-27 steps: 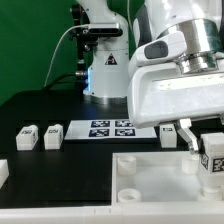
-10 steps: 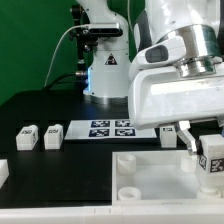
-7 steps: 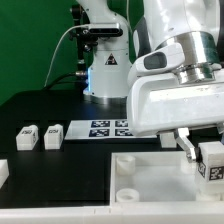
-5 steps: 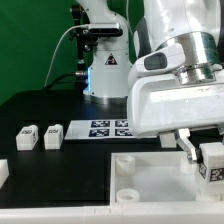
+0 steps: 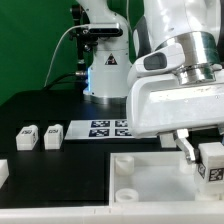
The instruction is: Assemble one leg
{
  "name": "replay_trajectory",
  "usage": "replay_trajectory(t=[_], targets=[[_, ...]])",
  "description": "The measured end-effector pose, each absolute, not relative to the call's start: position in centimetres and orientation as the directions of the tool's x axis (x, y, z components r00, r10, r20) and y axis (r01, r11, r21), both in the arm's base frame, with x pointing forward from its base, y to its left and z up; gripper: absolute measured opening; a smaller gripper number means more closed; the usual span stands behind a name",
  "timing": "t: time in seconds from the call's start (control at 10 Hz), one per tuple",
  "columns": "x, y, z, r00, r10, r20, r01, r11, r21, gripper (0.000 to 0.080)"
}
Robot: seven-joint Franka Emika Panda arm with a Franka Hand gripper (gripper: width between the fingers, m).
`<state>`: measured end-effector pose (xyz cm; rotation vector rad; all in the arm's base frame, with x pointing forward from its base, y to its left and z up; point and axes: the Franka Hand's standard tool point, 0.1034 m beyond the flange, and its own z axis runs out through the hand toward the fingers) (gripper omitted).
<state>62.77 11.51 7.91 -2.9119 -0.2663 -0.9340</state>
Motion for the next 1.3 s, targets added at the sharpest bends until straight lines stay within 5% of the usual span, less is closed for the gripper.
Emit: replay_trajectory(t=[0.1,0.3,1.3], targets=[[62.72,11.51,7.83,0.802,0.143,0.579,0.187,-0.982,-0.016,0.0424],[62.71,11.51,7.81,0.803,0.143,0.579,0.187,-0.982,-0.016,0.0630],[62.98,11.59,8.51,0.839,0.149,0.523,0.190,-0.981,-0.025,0.0649]])
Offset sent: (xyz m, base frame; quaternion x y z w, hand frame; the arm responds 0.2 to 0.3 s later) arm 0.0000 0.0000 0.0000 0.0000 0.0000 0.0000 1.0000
